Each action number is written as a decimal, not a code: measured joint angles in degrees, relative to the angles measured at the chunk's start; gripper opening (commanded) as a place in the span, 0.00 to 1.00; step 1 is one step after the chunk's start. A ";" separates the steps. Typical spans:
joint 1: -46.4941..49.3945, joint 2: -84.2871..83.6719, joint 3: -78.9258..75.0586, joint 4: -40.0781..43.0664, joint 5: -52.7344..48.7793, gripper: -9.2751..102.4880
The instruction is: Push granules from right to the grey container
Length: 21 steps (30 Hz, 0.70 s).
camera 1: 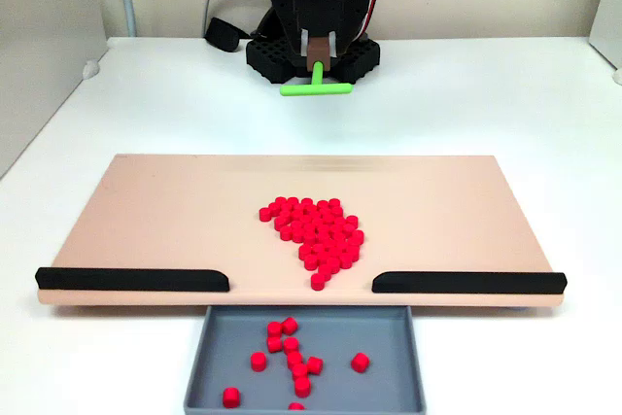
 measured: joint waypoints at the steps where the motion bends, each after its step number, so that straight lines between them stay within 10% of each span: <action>1: 0.35 -0.44 0.00 0.00 -0.09 0.08; 21: 1.49 -1.14 0.00 0.00 -1.41 0.08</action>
